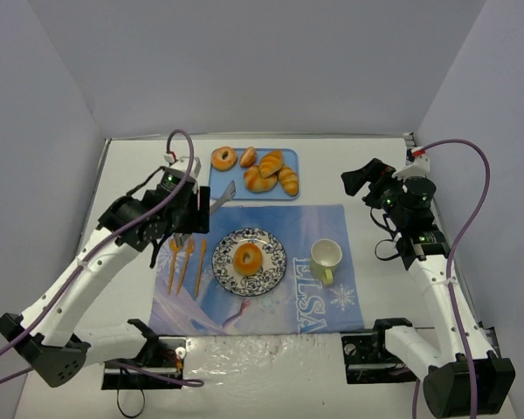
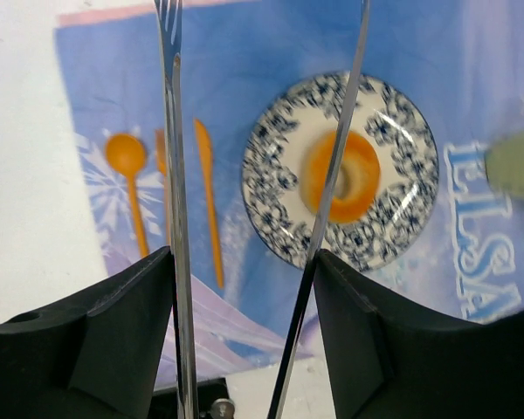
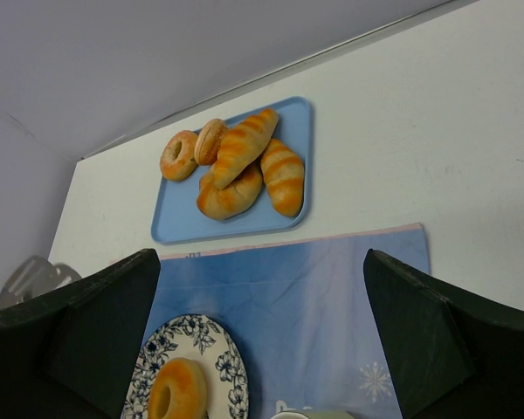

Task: Place the bread

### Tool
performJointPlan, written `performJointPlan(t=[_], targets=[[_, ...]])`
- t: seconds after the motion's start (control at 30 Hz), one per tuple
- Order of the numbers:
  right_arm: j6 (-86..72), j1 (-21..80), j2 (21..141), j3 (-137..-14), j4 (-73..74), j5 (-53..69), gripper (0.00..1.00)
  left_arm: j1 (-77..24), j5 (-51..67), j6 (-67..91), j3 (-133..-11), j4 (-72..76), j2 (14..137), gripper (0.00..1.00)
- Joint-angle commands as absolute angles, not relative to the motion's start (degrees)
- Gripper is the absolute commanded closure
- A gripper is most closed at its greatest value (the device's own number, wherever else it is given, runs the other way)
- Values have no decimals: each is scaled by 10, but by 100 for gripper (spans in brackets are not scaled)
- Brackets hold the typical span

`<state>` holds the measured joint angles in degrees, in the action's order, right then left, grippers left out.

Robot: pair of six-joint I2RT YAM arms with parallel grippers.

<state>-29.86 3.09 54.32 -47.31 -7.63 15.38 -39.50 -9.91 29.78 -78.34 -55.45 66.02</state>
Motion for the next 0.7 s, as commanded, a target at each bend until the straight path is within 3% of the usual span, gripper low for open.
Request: performJointPlan(t=[0.0, 0.33, 0.67], targets=[[-303, 35, 554, -487, -143, 166, 0, -267, -60, 234, -856, -507, 709, 43], [-307, 36, 567, -493, -151, 176, 0, -67, -42, 231, -968, -444, 884, 43], [-302, 37, 560, -475, -153, 176, 0, 43, -50, 240, -1052, -387, 1077, 46]])
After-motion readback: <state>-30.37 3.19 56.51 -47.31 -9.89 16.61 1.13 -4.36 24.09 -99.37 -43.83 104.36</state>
